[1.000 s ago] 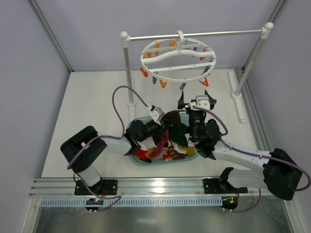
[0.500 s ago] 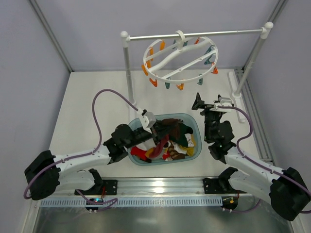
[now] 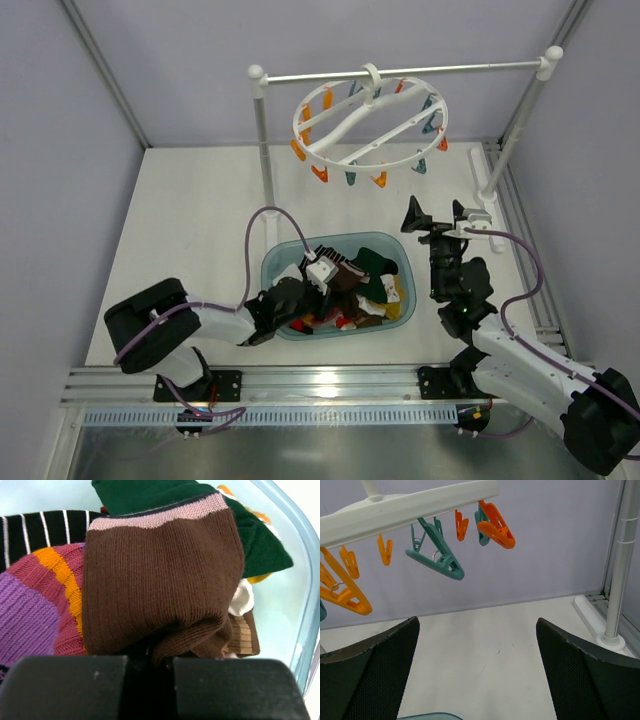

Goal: Remove the socks clipped to the hanger

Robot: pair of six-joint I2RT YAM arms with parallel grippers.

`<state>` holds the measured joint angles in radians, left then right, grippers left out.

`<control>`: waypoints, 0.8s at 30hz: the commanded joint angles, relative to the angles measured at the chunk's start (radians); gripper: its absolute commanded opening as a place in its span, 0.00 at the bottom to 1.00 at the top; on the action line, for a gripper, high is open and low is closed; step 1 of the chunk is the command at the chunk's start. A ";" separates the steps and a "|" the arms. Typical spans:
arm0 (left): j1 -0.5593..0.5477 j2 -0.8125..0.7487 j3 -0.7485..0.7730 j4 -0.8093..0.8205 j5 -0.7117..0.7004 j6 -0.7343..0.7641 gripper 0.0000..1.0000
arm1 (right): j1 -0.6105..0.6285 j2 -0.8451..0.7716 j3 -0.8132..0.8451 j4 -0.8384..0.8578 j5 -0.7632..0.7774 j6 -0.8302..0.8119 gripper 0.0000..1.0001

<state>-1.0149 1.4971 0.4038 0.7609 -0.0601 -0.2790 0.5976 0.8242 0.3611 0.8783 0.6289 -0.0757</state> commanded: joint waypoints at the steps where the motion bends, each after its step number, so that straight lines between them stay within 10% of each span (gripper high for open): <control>1: -0.001 0.101 0.027 0.060 -0.029 -0.023 0.00 | -0.009 -0.002 -0.007 0.011 -0.012 0.030 0.98; 11: -0.016 0.010 0.030 -0.003 -0.089 0.004 0.00 | -0.027 -0.002 -0.011 0.008 -0.011 0.034 0.98; 16: -0.079 -0.158 0.056 -0.208 -0.265 0.069 0.99 | -0.035 -0.016 -0.019 0.004 -0.009 0.039 0.98; 24: -0.094 -0.503 0.017 -0.449 -0.455 0.066 1.00 | -0.045 -0.049 -0.030 -0.015 -0.005 0.037 0.98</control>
<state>-1.1069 1.0851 0.4362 0.4210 -0.3962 -0.2272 0.5602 0.7986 0.3393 0.8356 0.6224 -0.0521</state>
